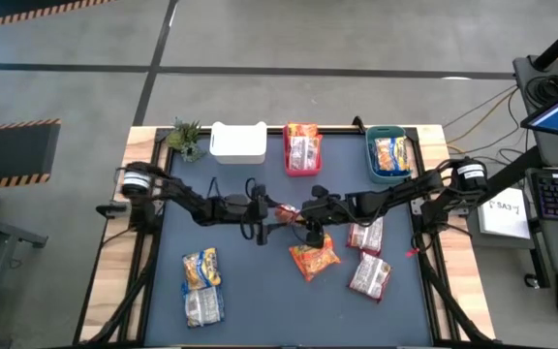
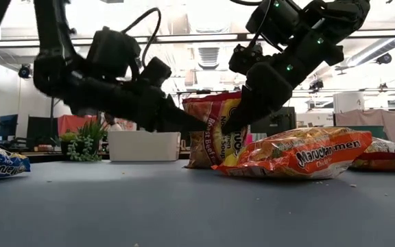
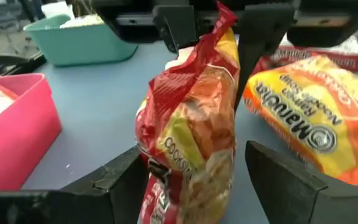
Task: Sort Maruchan noodles
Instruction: Put the top left red noodle pack into the white bin
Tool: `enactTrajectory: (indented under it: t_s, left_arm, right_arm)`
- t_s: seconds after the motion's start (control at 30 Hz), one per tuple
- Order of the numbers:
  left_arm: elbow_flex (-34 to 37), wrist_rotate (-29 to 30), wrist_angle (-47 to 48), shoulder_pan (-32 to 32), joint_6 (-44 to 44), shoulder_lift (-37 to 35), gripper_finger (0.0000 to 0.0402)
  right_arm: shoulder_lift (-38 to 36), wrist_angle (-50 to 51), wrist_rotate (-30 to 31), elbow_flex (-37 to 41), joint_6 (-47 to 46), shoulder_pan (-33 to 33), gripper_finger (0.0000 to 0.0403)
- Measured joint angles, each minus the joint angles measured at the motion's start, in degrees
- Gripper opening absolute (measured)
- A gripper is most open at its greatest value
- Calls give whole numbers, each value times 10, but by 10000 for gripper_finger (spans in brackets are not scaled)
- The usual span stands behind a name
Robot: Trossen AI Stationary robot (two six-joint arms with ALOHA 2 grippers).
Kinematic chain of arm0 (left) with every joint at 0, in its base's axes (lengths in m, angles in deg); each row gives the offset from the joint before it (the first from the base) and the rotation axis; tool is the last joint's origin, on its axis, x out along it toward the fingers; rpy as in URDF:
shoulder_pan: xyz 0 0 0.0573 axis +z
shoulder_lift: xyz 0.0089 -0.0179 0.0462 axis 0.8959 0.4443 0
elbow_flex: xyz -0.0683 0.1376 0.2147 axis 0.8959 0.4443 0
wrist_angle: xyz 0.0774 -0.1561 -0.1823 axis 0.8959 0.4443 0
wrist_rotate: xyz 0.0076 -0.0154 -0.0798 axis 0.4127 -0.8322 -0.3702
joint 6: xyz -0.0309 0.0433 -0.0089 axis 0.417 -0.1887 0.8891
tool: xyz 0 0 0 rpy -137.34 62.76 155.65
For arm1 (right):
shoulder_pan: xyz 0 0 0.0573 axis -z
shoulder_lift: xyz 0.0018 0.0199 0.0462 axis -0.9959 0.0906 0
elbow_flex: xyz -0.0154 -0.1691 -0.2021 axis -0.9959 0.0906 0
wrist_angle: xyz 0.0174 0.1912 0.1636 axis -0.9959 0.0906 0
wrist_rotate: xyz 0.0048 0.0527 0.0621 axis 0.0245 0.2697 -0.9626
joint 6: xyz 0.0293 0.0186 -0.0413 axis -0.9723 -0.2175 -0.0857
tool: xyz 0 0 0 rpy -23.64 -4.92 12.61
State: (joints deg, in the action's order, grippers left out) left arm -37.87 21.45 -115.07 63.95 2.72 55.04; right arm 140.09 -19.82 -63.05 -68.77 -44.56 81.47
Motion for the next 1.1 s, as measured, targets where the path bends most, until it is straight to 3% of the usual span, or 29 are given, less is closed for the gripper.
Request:
enactTrajectory:
  t_s: [0.23, 0.67, 0.9, 1.1]
  left_arm:
    - [-4, -10, -121, 6, 18, 77, 225]
    - [0, -9, -126, 7, 36, 79, 133]
    - [5, -6, -131, 7, 62, 67, 129]
    - [23, 20, -131, 9, 71, 3, 129]
  right_arm:
    - [0, -1, 0, 0, -12, 0, 89]
    - [-14, -1, 1, 0, -15, 0, 162]
    - [-92, 37, 3, 0, -7, 0, 197]
    - [-191, 77, 14, 0, 7, 10, 205]
